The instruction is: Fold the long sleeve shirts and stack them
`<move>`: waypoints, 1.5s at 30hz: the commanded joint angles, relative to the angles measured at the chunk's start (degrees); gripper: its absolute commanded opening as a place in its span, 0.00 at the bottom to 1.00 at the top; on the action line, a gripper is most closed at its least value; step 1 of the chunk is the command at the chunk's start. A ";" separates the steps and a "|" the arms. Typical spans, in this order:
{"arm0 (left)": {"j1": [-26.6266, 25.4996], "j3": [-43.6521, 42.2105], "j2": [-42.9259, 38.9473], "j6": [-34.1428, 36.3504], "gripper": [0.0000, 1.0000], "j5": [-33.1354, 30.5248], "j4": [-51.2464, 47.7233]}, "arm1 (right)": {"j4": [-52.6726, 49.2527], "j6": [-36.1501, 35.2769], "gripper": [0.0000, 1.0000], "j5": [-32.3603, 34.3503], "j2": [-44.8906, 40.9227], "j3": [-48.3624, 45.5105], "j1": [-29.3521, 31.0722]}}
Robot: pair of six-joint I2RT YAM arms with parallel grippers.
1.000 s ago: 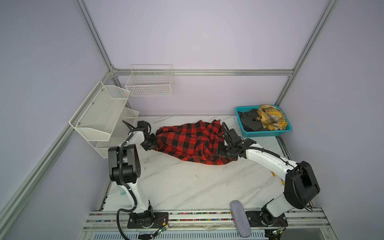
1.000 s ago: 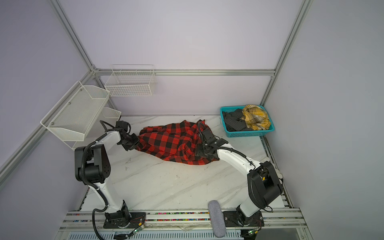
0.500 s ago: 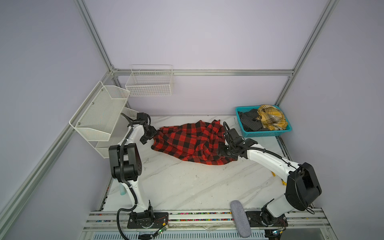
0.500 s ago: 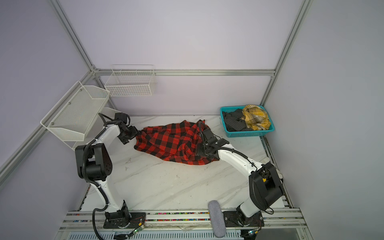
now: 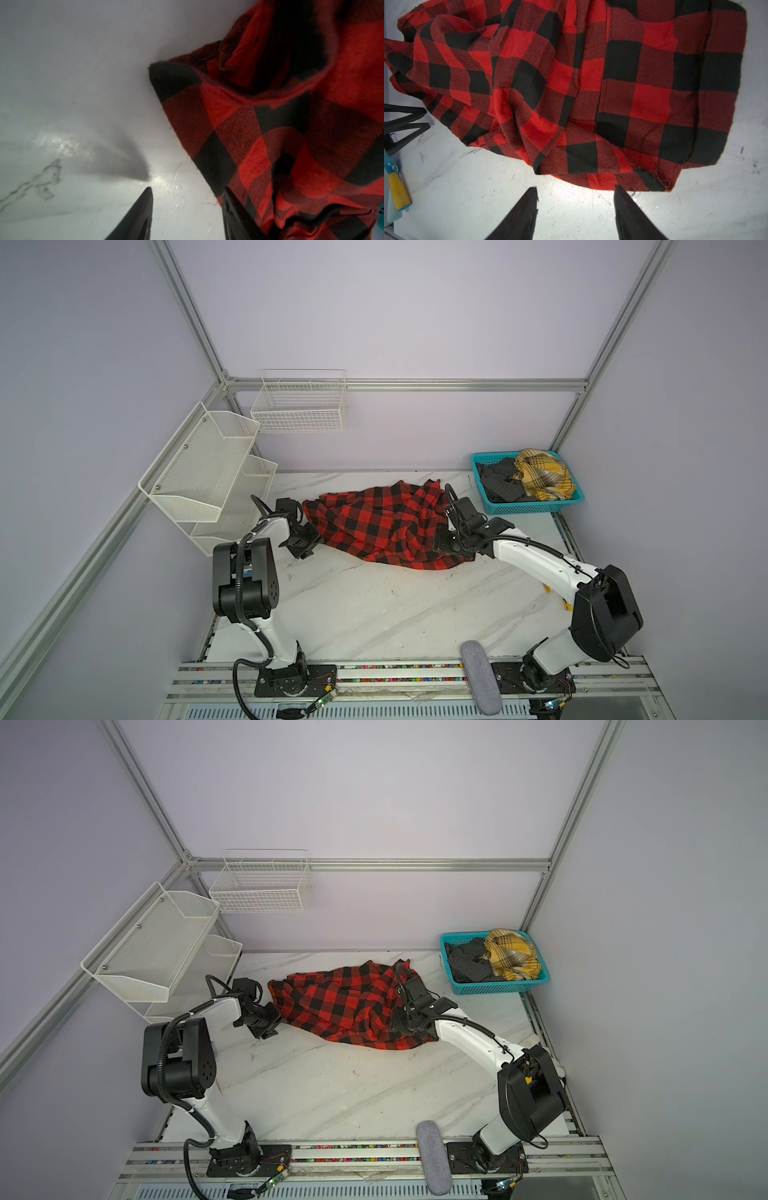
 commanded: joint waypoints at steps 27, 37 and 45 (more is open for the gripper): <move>-0.67 0.42 -12.30 1.82 0.00 -0.74 -1.90 | -0.73 -7.20 0.67 3.94 14.08 7.98 4.73; -0.75 -5.39 -17.82 2.84 0.00 -0.73 -4.86 | -6.91 -7.97 0.82 16.92 7.94 4.64 6.56; -0.38 -0.88 -15.10 6.44 0.00 -5.77 -7.51 | -12.08 -7.59 0.82 24.09 7.62 2.78 6.91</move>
